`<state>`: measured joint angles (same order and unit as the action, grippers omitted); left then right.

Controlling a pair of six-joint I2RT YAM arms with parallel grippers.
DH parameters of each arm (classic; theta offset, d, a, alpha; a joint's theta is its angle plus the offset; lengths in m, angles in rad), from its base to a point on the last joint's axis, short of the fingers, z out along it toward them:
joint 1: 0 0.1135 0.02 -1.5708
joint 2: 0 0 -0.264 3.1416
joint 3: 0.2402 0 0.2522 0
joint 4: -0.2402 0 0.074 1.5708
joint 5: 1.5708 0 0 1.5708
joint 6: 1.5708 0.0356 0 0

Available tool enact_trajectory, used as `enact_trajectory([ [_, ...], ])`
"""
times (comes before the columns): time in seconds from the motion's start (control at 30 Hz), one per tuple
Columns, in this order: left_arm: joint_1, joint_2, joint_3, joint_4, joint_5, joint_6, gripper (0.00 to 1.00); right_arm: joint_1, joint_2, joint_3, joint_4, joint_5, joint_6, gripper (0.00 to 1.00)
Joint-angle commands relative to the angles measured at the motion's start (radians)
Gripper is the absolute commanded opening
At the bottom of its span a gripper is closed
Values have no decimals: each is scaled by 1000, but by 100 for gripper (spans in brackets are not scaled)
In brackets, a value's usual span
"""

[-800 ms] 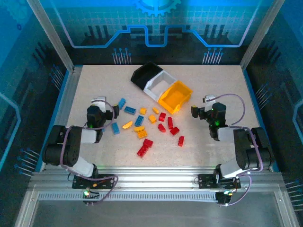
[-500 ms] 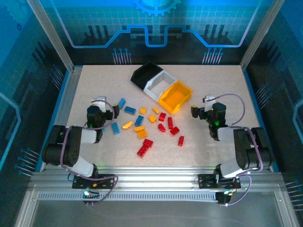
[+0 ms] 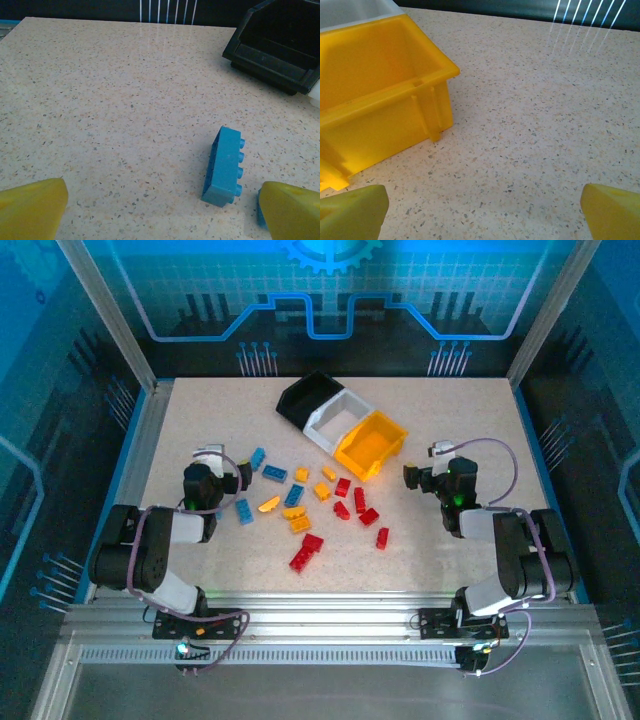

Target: Sort the legos into containers by color

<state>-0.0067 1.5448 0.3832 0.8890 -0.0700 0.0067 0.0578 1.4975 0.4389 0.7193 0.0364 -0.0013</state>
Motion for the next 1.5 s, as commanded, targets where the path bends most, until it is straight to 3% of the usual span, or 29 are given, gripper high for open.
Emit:
enact_trajectory([
  [0.0,-3,5,1,27,9,11,99,-6,9,-5,32,-12,-10,100],
  [0.2,-4,5,2,25,9,12,99,-6,8,-5,31,-12,-10,100],
  [0.3,-15,-25,18,-25,-24,15,99,-5,-16,17,-24,49,12,100],
  [0.53,-29,-201,133,-358,-93,-8,99,-5,-165,171,-414,131,84,100],
  [0.63,-35,-310,157,-466,-159,-129,99,-8,-237,242,-617,119,177,100],
  [0.77,-36,-411,283,-805,-260,-353,99,-14,-239,430,-1001,63,292,100],
  [0.9,-38,-421,404,-1042,-182,-396,99,-6,-207,572,-1249,-22,350,100],
  [1.03,-41,-419,462,-1201,-185,-512,99,-3,-214,610,-1350,-85,403,100],
  [1.23,-44,-359,517,-1318,20,-606,99,7,-180,681,-1543,-153,448,100],
  [1.47,-136,-318,591,-1421,183,-514,99,103,-149,651,-1664,-179,495,95],
])
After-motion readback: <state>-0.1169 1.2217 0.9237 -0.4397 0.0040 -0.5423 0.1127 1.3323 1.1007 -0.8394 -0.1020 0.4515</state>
